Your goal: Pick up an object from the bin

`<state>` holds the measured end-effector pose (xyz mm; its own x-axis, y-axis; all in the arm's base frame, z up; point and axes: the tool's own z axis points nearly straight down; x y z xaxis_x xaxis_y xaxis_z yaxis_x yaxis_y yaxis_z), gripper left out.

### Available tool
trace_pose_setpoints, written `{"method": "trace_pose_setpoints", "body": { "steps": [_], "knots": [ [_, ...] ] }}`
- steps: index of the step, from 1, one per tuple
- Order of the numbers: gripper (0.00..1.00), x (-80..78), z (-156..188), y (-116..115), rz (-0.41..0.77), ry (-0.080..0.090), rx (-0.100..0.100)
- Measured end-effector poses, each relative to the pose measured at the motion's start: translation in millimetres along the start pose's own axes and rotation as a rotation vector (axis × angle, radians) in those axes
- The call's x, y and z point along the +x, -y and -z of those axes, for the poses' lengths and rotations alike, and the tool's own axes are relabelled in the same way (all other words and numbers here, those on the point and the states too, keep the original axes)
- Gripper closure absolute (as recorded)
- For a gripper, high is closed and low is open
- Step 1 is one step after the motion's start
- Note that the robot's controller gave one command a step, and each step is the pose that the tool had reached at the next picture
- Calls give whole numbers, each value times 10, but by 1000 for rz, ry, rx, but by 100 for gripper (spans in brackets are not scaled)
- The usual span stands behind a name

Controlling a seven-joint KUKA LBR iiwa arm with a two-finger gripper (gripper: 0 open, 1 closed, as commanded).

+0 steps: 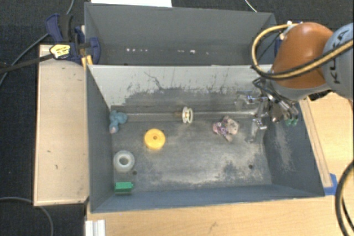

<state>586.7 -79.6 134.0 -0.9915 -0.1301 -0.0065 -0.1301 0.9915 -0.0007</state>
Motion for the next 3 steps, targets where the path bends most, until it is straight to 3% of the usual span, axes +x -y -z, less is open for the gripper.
{"method": "trace_pose_setpoints", "body": {
  "steps": [1, 2, 3],
  "knots": [
    [0, -32, -336, -189, 74, -1, -1],
    [0, -41, -641, -75, 157, 0, 0],
    [100, -67, -623, -154, 116, 2, 0]
  ]
}}
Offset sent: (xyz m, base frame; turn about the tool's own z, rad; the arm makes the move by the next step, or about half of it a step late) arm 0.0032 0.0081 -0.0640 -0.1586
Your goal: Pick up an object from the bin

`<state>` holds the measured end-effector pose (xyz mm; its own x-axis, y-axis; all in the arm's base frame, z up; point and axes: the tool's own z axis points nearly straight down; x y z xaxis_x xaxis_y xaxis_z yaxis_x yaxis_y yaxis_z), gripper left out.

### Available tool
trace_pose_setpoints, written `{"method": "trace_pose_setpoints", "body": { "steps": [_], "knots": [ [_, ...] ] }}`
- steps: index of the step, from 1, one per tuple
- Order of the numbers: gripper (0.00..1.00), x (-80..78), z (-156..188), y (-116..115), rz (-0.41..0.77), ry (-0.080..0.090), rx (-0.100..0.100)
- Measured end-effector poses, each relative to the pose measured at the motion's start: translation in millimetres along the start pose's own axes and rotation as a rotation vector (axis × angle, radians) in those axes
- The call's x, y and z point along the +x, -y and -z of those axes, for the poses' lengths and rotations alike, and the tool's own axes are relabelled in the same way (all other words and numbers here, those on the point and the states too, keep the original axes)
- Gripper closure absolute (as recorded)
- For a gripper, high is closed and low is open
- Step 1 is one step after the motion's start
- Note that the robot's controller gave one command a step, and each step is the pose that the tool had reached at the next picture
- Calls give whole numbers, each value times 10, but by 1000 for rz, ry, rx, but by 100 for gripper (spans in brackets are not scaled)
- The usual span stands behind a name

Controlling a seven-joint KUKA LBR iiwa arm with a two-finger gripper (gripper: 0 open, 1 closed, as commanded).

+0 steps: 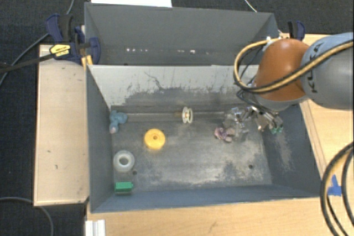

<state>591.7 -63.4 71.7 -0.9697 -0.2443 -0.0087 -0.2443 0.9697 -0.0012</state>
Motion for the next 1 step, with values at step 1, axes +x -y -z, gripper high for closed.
{"method": "trace_pose_setpoints", "body": {
  "steps": [1],
  "knots": [
    [100, 0, 0, 1, 1, 0, 0]
  ]
}}
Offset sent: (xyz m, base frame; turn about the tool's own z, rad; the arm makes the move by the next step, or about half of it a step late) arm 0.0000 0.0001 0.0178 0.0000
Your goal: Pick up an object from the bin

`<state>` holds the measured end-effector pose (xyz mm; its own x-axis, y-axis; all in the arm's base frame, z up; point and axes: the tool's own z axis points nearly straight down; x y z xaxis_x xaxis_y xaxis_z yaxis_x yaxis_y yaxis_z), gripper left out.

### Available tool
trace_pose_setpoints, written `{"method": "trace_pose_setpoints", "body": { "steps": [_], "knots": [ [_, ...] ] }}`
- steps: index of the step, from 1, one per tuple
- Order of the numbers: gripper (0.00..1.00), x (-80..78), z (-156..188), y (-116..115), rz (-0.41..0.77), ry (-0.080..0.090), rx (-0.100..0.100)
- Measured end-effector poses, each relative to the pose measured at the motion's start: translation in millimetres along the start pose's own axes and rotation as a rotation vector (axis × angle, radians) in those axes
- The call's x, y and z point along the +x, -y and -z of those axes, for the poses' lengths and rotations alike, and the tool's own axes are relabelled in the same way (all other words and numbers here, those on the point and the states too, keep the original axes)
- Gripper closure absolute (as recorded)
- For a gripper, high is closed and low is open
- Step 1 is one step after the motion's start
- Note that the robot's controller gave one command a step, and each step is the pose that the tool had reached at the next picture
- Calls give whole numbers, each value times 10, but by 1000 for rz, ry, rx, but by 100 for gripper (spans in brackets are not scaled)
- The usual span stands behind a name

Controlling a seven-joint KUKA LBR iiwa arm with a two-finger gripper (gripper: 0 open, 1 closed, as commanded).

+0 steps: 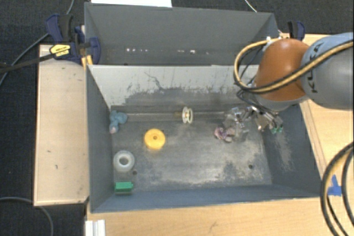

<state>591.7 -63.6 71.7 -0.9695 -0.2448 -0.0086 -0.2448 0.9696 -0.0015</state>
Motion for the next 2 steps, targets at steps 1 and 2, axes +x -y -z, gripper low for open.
{"method": "trace_pose_setpoints", "body": {
  "steps": [1, 2],
  "knots": [
    [100, 3, 18, -2, 0, 1, 0],
    [100, 13, 105, -8, 1, -3, -2]
  ]
}}
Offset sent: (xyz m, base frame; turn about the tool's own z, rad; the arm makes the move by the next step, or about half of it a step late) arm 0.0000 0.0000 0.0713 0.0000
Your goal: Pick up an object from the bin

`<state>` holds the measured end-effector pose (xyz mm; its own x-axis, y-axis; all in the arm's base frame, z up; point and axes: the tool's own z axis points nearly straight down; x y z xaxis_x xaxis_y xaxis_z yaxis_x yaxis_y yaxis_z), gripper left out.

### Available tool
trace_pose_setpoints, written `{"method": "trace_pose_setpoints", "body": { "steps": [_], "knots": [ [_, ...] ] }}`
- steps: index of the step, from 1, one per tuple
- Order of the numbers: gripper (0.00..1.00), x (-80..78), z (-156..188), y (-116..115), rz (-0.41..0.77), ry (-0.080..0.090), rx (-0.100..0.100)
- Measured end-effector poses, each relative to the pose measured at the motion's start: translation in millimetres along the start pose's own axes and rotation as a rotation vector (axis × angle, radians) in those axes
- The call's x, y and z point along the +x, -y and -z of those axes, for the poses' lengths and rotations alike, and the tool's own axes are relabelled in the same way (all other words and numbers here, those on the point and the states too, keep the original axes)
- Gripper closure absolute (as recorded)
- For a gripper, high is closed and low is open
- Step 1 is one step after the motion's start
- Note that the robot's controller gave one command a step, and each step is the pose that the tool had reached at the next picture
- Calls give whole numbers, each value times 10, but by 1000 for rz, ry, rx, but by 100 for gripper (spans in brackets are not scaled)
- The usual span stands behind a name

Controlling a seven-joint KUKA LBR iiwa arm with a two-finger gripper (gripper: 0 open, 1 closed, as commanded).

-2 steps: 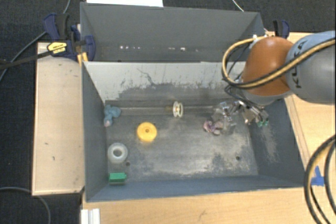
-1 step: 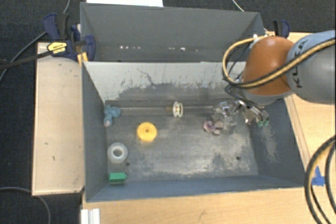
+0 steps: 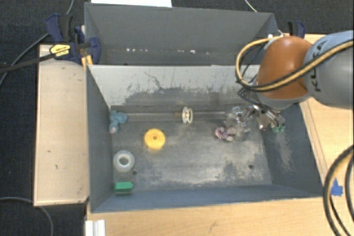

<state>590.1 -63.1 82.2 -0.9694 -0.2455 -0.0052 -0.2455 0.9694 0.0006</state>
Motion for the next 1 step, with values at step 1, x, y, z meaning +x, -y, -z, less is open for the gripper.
{"method": "trace_pose_setpoints", "body": {
  "steps": [1],
  "knots": [
    [100, 11, 213, -6, 1, -4, -2]
  ]
}}
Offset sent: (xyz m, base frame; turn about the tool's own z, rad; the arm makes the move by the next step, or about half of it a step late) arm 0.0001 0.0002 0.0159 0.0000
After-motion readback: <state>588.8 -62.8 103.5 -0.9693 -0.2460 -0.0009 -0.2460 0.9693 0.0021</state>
